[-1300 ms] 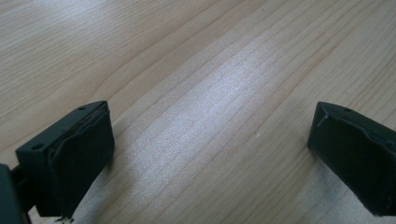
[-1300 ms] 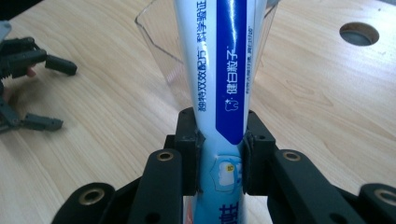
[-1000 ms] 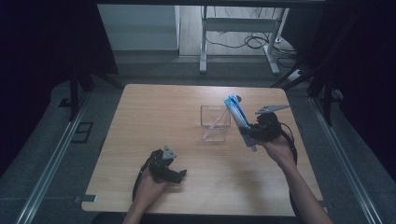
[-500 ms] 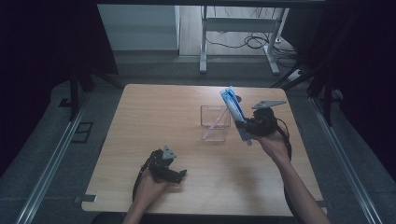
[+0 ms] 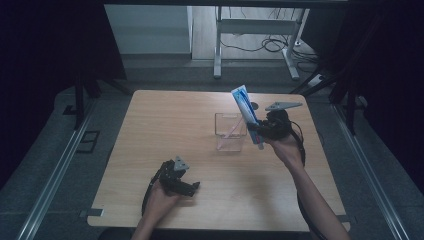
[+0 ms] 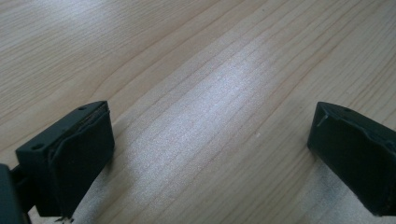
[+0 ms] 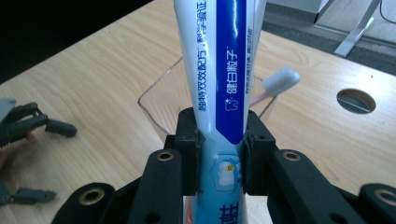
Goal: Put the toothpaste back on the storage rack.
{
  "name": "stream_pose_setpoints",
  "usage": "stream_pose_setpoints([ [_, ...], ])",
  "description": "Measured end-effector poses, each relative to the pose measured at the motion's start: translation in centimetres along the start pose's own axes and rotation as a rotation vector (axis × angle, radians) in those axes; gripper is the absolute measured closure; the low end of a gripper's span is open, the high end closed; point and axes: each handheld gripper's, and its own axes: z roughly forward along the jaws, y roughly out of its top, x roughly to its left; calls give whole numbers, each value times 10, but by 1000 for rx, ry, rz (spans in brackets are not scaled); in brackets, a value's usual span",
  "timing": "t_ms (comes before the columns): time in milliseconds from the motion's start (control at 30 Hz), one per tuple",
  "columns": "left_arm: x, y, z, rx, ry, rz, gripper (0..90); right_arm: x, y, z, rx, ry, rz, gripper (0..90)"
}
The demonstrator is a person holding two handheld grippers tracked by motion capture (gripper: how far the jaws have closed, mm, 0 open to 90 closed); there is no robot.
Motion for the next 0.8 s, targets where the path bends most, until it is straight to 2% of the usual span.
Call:
stream_pose_setpoints([
  [800,0,0,0,3,1,3,6,1,25,22,-70,3,3,721],
])
